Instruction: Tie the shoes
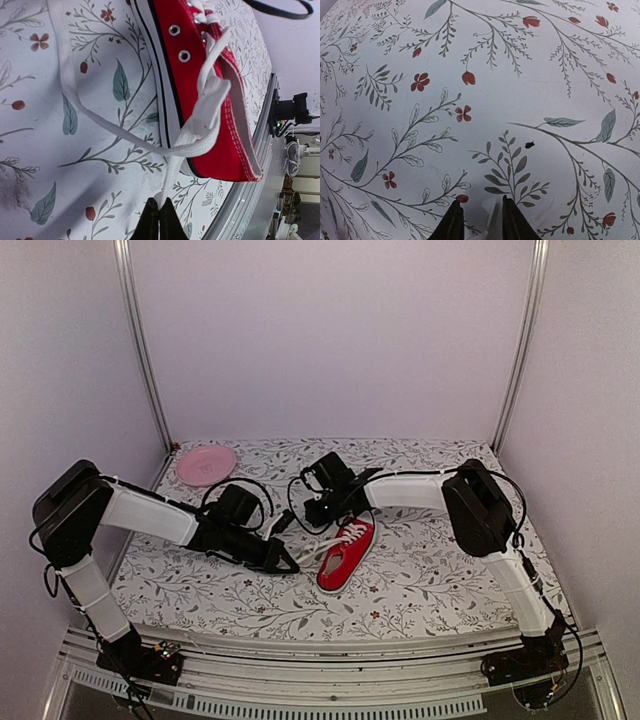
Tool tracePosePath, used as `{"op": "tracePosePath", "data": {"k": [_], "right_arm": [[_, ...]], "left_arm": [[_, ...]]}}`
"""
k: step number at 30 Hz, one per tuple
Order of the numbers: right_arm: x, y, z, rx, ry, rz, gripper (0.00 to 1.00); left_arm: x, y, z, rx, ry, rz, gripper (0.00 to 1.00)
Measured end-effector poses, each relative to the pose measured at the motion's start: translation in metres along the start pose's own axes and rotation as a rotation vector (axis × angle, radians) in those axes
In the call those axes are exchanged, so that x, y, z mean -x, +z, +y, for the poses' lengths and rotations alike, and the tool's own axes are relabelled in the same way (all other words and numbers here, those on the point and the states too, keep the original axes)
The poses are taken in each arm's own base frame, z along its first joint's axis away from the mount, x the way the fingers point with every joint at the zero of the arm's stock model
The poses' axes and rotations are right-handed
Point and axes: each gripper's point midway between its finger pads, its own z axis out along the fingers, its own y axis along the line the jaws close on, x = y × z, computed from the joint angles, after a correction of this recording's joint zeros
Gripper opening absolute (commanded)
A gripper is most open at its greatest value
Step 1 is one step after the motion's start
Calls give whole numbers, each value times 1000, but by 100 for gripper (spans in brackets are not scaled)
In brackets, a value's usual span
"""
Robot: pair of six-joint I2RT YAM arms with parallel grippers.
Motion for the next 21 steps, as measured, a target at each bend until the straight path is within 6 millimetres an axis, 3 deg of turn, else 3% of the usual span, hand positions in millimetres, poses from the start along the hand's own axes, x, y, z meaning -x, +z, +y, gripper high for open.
{"op": "tracePosePath", "data": {"k": [2,3,13,17,21], "right_arm": [[1,2,-1,-7,-4,-1,6],[1,3,0,-10,-8,-2,3],[1,-2,-10,-71,-13,-18,2],[3,-37,-24,-150,-17,-36,2],[37,-103,-34,-206,-3,-154,2]], "left_arm": [[0,0,-1,-1,1,0,0],[0,0,-1,-2,1,0,0],[2,1,-1,4,-2,-16,0],[8,1,0,12,1,-41,0],[14,1,0,18,4,-62,0]]}}
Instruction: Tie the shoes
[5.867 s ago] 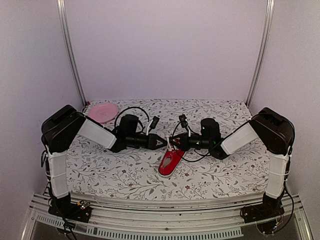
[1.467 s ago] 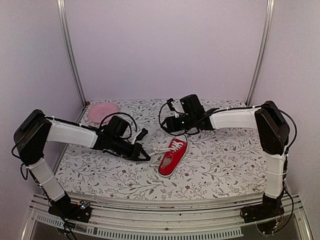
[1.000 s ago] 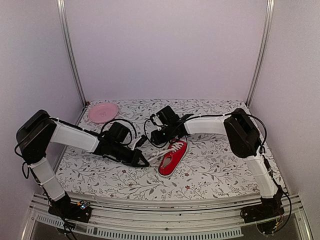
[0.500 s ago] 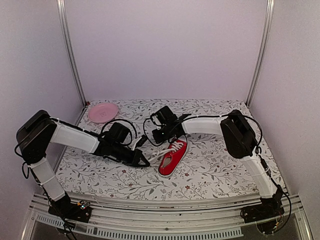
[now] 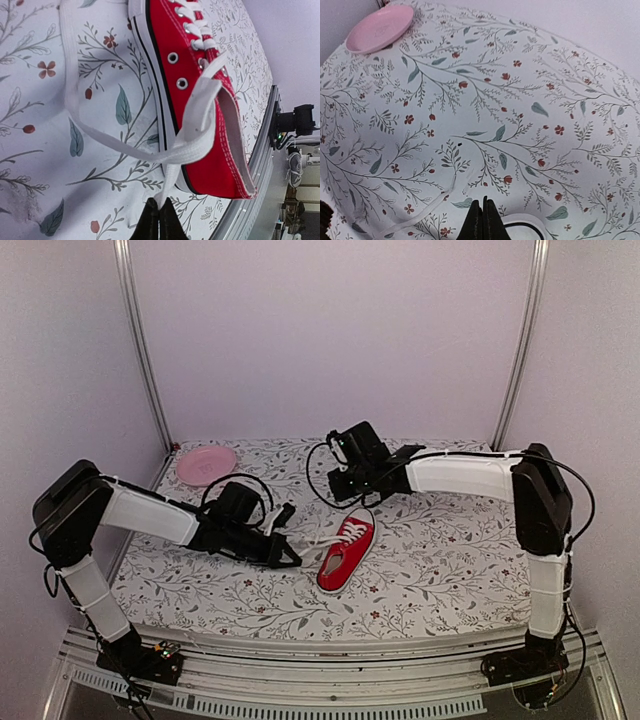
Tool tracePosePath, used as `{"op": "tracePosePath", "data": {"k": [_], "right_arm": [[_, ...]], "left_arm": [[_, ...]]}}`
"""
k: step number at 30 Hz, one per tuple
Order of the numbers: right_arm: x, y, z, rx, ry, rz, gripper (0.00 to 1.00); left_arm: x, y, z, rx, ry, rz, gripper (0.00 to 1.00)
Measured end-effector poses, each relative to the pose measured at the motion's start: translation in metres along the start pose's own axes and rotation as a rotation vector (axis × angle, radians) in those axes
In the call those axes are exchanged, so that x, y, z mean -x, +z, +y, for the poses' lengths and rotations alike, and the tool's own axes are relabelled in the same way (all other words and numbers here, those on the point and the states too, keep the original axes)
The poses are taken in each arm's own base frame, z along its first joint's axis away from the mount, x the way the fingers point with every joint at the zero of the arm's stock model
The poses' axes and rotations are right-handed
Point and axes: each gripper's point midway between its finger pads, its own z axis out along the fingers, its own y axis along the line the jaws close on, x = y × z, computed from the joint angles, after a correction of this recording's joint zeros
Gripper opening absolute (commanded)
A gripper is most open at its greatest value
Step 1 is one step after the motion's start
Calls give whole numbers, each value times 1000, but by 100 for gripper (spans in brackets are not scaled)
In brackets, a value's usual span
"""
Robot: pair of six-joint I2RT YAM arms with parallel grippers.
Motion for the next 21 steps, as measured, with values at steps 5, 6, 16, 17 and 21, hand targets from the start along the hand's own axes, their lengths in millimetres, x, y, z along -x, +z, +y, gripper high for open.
{"op": "tracePosePath", "data": {"k": [5,6,16,17,21], "right_arm": [[28,-65,-43,-56,62,-123,2],[24,-71,-52,-60,75,-121,2],[-28,-36,-63,65,132,52,30],[-32,-30,-52,93,125,69,32],[-37,-12,-13,186,119,109,37]], "left_arm": [[12,-1,-6,-8,16,-26,0],[14,-1,-8,-14,20,-30,0],[-1,9,2,-11,-2,16,0],[-4,10,1,-11,-1,21,0],[-13,16,-5,-22,11,45,0]]}}
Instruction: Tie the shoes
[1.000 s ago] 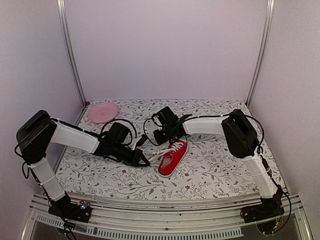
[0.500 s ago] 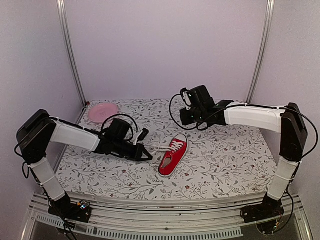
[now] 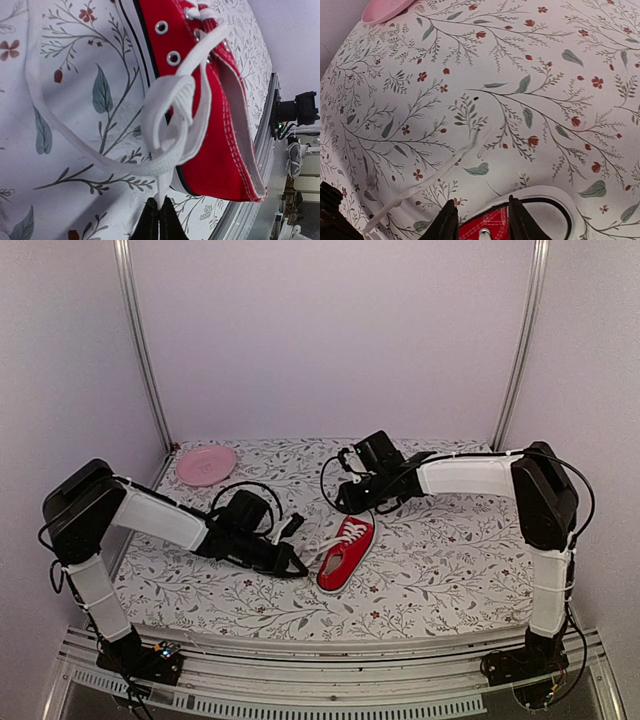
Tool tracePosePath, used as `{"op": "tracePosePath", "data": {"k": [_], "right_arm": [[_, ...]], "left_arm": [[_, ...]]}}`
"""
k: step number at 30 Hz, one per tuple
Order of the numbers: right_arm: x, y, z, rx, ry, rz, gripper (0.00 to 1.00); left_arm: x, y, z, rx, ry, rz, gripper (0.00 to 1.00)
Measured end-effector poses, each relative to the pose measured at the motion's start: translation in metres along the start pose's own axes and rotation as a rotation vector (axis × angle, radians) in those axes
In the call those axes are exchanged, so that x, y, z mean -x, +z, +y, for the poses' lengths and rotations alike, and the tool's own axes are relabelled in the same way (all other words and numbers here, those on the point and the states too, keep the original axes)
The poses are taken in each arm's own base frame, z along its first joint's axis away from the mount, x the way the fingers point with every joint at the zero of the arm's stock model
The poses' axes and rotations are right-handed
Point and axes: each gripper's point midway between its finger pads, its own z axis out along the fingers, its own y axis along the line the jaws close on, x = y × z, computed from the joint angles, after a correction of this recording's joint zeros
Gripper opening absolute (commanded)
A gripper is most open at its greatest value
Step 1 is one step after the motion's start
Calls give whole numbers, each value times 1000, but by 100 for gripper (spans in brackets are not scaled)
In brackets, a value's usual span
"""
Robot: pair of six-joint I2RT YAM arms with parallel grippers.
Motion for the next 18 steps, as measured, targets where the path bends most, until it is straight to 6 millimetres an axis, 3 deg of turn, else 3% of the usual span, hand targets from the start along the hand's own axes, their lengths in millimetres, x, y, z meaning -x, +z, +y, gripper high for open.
{"op": "tracePosePath", "data": {"k": [9,18], "right_arm": [[12,49,46,73,-7,16,40],[-24,80,47,43,-14,121,44]], "left_arm": [[-14,19,-11,-42,-3,32,0],[-15,26,-25,-88,3,29,0]]}}
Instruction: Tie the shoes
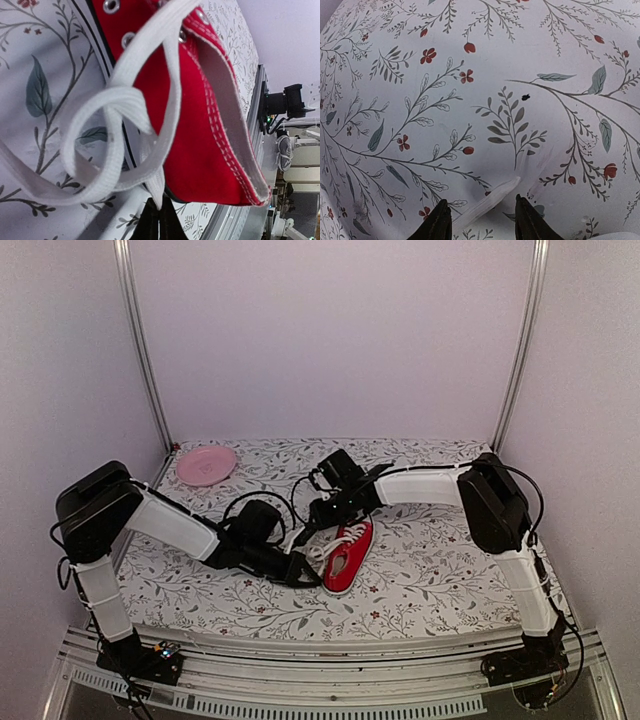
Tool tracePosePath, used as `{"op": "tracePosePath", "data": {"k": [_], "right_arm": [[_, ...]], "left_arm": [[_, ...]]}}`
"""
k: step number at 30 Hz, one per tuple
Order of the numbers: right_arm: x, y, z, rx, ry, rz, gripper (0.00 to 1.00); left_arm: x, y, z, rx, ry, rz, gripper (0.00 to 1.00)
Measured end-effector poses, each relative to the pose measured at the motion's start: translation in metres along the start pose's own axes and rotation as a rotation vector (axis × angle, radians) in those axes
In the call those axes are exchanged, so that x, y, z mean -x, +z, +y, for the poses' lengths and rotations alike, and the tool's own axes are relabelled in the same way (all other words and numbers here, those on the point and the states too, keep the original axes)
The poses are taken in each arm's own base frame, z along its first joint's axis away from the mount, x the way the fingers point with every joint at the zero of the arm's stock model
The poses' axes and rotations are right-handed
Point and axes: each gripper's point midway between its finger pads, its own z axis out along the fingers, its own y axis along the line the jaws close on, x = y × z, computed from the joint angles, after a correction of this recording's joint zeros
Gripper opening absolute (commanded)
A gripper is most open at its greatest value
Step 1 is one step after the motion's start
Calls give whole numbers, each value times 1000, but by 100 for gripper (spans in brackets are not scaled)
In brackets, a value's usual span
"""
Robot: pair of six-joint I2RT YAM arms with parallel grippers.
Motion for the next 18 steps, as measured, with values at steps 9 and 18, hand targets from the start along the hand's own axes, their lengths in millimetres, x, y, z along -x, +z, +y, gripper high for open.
{"op": "tracePosePath", "data": {"k": [9,18], "right_arm": [[4,15,4,-19,-18,-4,39],[6,22,-1,-89,-46,-18,18]], "left_arm": [[0,3,-3,-14,-1,-3,0],[0,3,-3,-16,-8,-3,0]]}}
